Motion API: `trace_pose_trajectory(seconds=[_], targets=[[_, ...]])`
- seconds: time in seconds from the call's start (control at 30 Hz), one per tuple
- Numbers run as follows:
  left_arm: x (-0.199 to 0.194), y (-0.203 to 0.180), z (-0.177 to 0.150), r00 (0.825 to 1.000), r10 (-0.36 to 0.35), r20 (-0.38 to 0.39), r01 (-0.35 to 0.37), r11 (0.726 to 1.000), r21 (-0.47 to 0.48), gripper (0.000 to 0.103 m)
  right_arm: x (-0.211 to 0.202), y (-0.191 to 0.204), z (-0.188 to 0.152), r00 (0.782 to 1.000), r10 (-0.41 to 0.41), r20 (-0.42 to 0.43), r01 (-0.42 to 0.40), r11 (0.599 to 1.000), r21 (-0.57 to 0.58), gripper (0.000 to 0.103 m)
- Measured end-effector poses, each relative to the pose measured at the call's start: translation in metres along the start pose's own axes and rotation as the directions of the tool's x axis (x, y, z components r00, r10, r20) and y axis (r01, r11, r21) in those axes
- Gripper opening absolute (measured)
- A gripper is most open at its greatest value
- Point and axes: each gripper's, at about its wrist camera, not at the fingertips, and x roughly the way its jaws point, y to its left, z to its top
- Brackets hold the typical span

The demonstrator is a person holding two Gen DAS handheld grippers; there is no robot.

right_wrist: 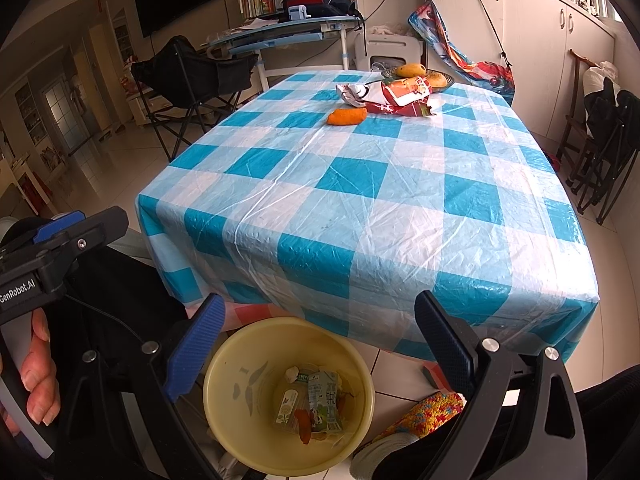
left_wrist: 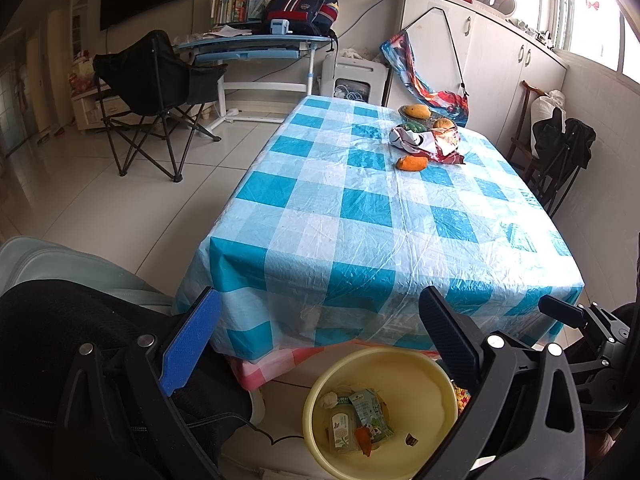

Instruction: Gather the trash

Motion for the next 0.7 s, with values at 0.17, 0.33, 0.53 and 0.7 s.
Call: trace_pose_trajectory(seconds=[0.17,0.33,0.53,0.7], targets=[[0.0001,0.0004,-0.0001,1.0,0.0,-0.001,0.0,1.0,0.0,0.096,0.0001,0.0005,-0.0005,1.0,0.0,-0.001,0.0,1.0,-0.001,0.092],[0.0011,0.0014,-0.0005,1.0,0.0,-0.002,0.0,1.0,-0.001,0.096,0.0004,0.0009,-0.0008,1.0,0.0,-0.002,0.0,1.0,-0.002,0.092],[0.0013,0.0014,-0.0002,1.0,0.0,-0.002,0.0,1.0,-0.001,0.096,0.0005,0.0011,-0.0017,1.0,-0.001,-0.003,0.001,1.0,-0.003,0.092],[0.0015,0.0016,-0.0002,1.0,0.0,-0.003,0.0,1.0,-0.001,0.096,0.0006,0.0012,-0.0014,1.0,-0.001,-0.003,0.001,1.0,-0.003,0.092]])
